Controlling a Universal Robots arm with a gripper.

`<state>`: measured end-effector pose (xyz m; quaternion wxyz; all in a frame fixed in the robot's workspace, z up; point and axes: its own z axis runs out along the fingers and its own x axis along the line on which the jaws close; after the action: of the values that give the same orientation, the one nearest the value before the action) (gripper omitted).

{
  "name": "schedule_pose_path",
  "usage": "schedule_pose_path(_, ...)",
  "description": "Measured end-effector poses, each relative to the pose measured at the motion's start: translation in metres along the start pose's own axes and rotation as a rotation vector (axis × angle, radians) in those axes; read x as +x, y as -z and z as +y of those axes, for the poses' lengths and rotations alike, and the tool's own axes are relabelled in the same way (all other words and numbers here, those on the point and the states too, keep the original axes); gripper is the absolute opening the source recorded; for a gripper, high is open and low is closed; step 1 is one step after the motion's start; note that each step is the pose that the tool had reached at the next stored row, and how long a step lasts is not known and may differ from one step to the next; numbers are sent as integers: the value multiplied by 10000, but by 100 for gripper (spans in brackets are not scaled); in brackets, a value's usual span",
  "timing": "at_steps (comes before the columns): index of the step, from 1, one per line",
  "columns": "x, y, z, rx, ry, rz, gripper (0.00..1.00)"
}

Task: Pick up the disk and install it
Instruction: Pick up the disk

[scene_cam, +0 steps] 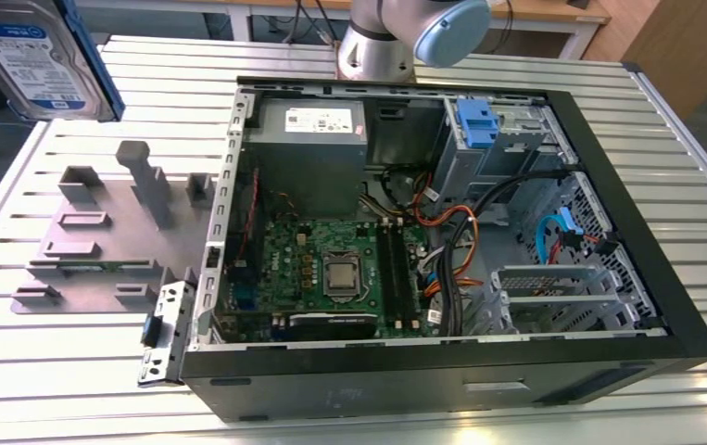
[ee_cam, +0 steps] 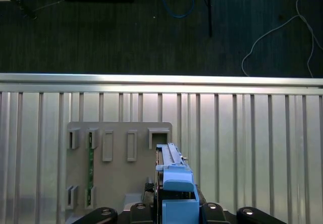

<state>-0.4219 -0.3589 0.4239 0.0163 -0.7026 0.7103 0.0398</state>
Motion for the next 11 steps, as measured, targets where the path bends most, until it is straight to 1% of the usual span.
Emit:
schedule_pose_path(9, -1, 18, 1, 0, 0, 0, 37)
schedule_pose_path(10, -5, 66, 2, 0, 0, 0, 37)
schedule_pose_path(11, -11, 134, 4, 0, 1, 0, 37)
